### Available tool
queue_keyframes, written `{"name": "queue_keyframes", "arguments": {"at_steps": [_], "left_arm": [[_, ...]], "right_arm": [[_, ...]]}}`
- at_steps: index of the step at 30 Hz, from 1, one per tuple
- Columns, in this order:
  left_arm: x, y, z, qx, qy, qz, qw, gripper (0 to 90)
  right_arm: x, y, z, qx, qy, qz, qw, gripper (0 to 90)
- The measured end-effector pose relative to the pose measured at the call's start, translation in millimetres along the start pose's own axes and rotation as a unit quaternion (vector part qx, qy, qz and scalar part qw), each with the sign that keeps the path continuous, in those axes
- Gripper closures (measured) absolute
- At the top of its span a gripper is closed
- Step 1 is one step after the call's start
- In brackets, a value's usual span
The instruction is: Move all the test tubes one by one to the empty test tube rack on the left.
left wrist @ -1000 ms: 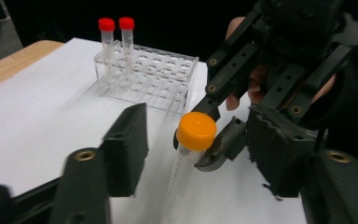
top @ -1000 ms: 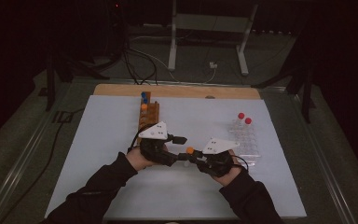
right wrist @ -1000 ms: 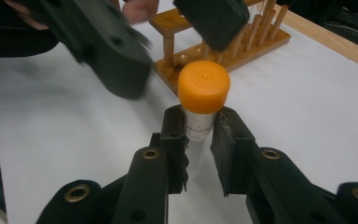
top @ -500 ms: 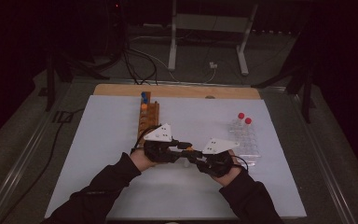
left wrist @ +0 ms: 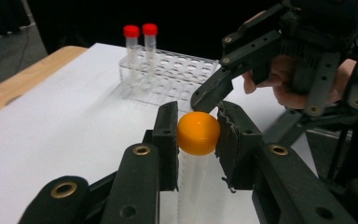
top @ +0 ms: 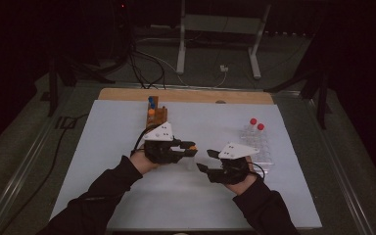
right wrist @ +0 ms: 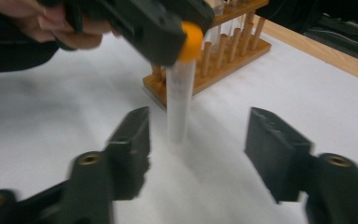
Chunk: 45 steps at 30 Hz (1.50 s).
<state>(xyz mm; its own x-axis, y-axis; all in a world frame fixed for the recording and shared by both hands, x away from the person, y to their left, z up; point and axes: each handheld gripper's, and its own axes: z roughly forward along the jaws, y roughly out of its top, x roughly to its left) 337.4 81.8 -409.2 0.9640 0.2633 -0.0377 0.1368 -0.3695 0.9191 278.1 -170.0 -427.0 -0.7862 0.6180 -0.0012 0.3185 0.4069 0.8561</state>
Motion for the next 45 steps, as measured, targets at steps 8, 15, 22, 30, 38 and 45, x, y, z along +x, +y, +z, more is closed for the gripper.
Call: {"name": "queue_keyframes", "arguments": {"at_steps": [8,15,22,30,38,45], "left_arm": [[14.9,13.2,-23.7,-0.015,0.032,0.001,0.9994,71.3],[32.2,19.7,-43.1,-0.026,0.064,-0.009,0.9975,71.4],[46.8,24.8,-60.5,-0.036,0.099,-0.014,0.9943,71.4],[63.9,28.1,-79.7,-0.047,0.139,-0.023,0.9889,71.4],[84.1,18.3,-91.3,-0.050,0.174,-0.047,0.9823,71.4],[98.6,5.7,-92.2,-0.048,0.197,-0.067,0.9770,71.4]], "right_arm": [[-1.6,1.1,-2.7,-0.014,-0.012,0.016,0.9997,15.9],[-6.0,0.5,-5.4,-0.018,-0.001,0.027,0.9995,0.2],[-8.6,0.2,-9.1,-0.032,0.005,0.031,0.9990,0.0],[-9.0,0.4,-11.1,-0.038,0.006,0.029,0.9988,0.0],[-8.2,0.5,-10.9,-0.037,0.009,0.026,0.9989,0.0],[-8.0,0.4,-10.6,-0.038,0.008,0.025,0.9990,0.0]]}}
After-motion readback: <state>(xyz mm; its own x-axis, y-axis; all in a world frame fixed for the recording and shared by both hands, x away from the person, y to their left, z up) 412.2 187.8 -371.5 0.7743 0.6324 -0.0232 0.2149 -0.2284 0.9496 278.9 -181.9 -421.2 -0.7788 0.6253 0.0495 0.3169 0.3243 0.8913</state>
